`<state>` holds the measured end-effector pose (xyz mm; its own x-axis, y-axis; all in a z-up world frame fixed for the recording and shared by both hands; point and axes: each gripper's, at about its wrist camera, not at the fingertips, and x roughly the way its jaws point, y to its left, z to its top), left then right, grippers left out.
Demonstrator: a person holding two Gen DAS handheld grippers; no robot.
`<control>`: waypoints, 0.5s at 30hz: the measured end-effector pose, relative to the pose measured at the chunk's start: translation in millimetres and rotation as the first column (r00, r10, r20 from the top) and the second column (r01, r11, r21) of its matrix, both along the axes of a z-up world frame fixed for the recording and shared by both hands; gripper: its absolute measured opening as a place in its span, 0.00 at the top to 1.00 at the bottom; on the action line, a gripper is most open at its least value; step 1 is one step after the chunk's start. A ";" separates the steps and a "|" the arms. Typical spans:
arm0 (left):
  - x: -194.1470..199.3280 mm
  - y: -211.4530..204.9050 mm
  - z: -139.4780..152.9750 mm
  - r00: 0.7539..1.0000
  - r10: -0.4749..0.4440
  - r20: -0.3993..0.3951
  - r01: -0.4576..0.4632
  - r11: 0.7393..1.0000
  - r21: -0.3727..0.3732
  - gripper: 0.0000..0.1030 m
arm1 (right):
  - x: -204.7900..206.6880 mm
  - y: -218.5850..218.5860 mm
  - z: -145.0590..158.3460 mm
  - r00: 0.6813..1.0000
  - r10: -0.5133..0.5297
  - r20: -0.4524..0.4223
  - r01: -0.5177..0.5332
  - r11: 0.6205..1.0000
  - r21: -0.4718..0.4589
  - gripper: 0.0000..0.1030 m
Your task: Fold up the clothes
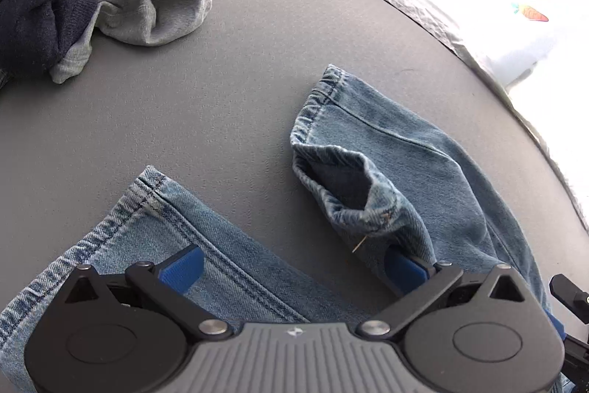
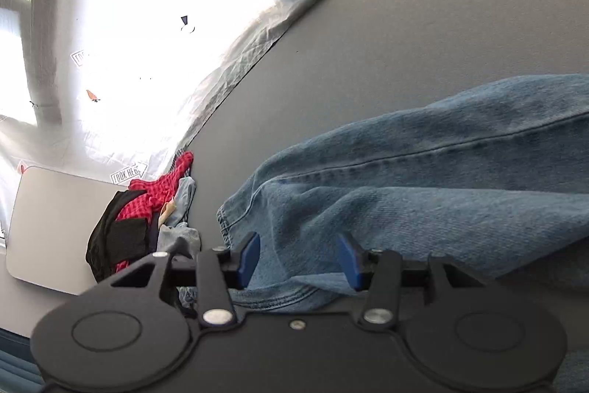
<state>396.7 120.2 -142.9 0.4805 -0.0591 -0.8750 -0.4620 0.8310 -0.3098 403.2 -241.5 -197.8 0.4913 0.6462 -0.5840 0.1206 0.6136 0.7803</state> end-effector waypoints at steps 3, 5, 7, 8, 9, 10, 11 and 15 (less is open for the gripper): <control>6.6 -4.0 0.0 1.000 -0.009 0.029 0.010 0.999 -0.044 0.00 | -17.3 -51.7 -3.3 0.990 -0.140 -0.022 0.140 0.990 0.002 0.53; 12.2 -7.6 -6.5 0.999 0.007 0.035 -0.005 0.997 -0.081 0.00 | -33.9 -84.5 -6.7 0.971 -0.234 -0.044 0.235 0.972 0.007 0.53; 15.6 -8.1 -11.4 0.999 0.034 0.040 -0.028 0.992 -0.126 0.00 | -51.5 -111.7 -9.2 0.946 -0.317 -0.059 0.318 0.948 0.006 0.53; 16.4 -8.4 -12.6 0.998 0.045 0.042 -0.039 0.990 -0.138 0.00 | -59.3 -121.3 -9.4 0.935 -0.349 -0.061 0.350 0.937 -0.003 0.53; 18.7 -9.3 -14.4 0.998 0.050 0.039 -0.044 0.990 -0.133 0.01 | -67.4 -129.7 -9.3 0.923 -0.380 -0.060 0.379 0.925 -0.018 0.53; 21.5 -10.4 -16.5 0.998 0.051 0.034 -0.047 0.991 -0.123 0.02 | -74.5 -137.5 -9.0 0.913 -0.405 -0.059 0.403 0.914 -0.034 0.53; 24.2 -11.4 -18.6 0.998 0.057 0.023 -0.054 0.993 -0.100 0.08 | -80.6 -144.1 -8.7 0.903 -0.426 -0.058 0.424 0.904 -0.050 0.53; 28.5 -16.8 -8.7 0.995 0.092 0.024 -0.094 0.994 0.061 0.78 | -102.7 -169.7 -8.9 0.852 -0.521 -0.051 0.517 0.853 -0.075 0.53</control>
<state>425.2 103.4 -151.5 0.5000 0.0403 -0.8651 -0.5320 0.8025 -0.2701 300.5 -411.2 -206.8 0.7044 0.2730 -0.6552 0.4843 0.4900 0.7248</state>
